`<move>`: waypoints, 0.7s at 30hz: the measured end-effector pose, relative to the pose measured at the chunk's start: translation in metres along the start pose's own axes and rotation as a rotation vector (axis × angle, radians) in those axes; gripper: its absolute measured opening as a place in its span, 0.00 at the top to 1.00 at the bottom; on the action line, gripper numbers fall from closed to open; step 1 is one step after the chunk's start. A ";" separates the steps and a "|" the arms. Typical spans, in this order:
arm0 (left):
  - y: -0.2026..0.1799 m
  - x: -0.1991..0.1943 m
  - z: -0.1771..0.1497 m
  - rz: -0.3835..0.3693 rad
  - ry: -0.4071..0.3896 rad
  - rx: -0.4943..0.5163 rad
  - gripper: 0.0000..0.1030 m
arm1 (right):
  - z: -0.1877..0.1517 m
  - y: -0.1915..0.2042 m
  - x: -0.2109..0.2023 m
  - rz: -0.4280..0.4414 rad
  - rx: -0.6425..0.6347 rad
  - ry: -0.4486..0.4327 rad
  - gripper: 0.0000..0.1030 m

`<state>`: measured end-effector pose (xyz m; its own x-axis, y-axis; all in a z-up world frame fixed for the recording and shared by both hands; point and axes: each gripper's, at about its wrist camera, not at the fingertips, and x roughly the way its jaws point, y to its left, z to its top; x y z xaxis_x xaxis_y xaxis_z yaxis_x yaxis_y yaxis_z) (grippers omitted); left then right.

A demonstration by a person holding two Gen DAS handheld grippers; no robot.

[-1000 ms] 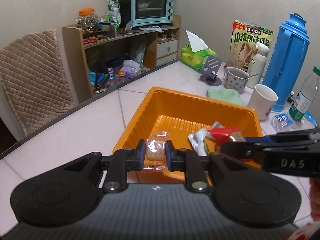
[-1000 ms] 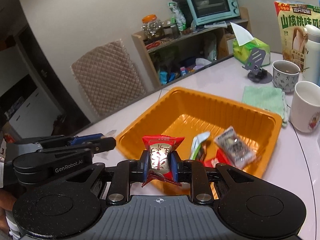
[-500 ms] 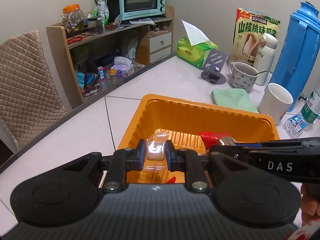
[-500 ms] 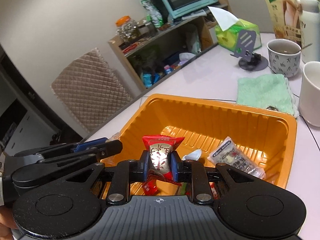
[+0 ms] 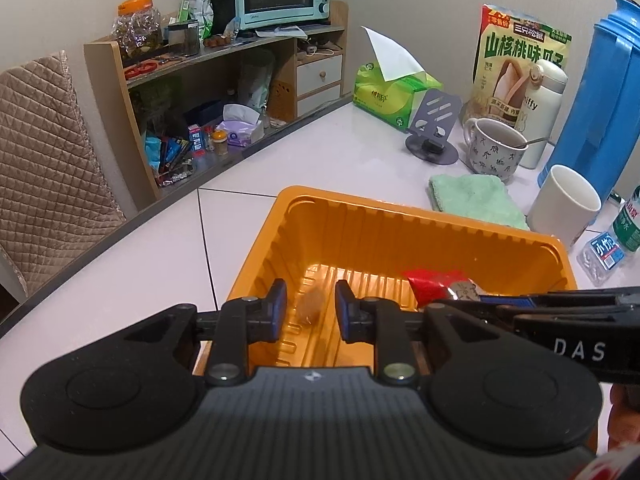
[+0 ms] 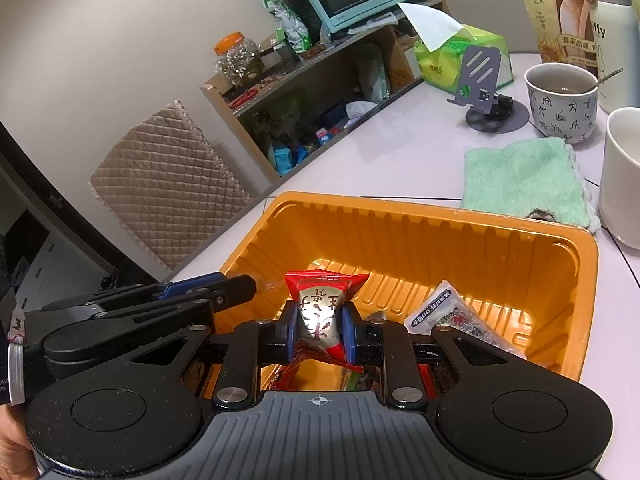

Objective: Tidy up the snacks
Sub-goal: 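Open both tools to drop the cookie packet and red candy into the tray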

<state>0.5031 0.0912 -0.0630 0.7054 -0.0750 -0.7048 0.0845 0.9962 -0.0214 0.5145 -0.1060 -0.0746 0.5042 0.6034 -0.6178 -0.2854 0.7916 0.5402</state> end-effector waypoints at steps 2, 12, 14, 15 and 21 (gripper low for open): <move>0.002 -0.002 0.000 -0.006 -0.002 -0.008 0.77 | -0.001 -0.001 0.000 0.004 0.007 0.003 0.77; 0.017 -0.019 -0.003 0.002 -0.018 -0.040 0.77 | -0.002 0.002 0.001 0.010 0.011 0.012 0.77; 0.019 -0.022 -0.004 0.004 -0.018 -0.046 0.77 | -0.002 0.005 0.001 0.011 0.005 0.012 0.77; 0.019 -0.023 -0.004 0.005 -0.020 -0.048 0.77 | -0.002 0.006 0.002 0.011 0.002 0.013 0.77; 0.022 -0.029 -0.005 0.004 -0.023 -0.058 0.77 | 0.000 0.013 0.004 0.020 -0.011 0.013 0.77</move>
<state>0.4807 0.1155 -0.0468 0.7216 -0.0711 -0.6887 0.0409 0.9974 -0.0601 0.5126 -0.0931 -0.0703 0.4876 0.6200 -0.6147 -0.3045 0.7806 0.5459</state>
